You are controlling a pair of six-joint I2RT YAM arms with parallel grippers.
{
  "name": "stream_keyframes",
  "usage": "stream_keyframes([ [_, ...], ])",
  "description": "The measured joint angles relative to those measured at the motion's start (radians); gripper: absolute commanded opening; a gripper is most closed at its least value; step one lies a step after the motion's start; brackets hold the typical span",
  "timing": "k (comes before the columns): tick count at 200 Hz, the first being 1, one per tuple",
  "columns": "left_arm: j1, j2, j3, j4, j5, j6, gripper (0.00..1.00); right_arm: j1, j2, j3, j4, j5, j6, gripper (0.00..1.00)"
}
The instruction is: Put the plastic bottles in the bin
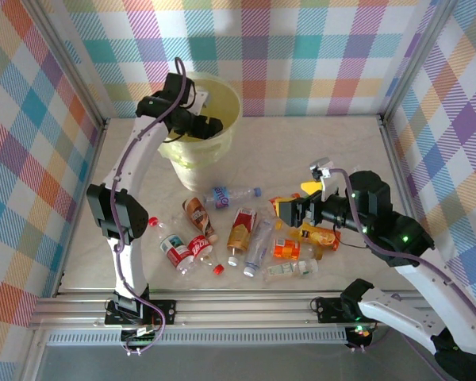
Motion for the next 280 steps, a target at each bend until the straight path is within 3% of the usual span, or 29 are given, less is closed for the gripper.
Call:
stream_keyframes([
  [22,0.002,-0.001,0.012,0.0,0.003,-0.002,1.0,0.0,0.006,-0.014,-0.015,0.045,0.018,1.0],
  [93,0.003,-0.155,-0.005,0.031,0.034,-0.028,1.0,-0.029,0.111,-0.016,-0.063,0.187,0.066,1.0],
  [146,-0.022,-0.436,-0.147,0.151,0.135,-0.056,1.0,-0.204,0.206,-0.018,-0.118,0.201,0.193,0.99],
  [206,-0.175,-0.585,-0.39,0.269,0.262,-0.071,1.0,-0.37,0.258,-0.074,-0.131,0.171,0.34,1.0],
  [280,-0.35,-0.652,-0.703,0.455,0.406,-0.097,1.0,-0.451,0.412,-0.136,-0.064,0.153,0.449,1.0],
])
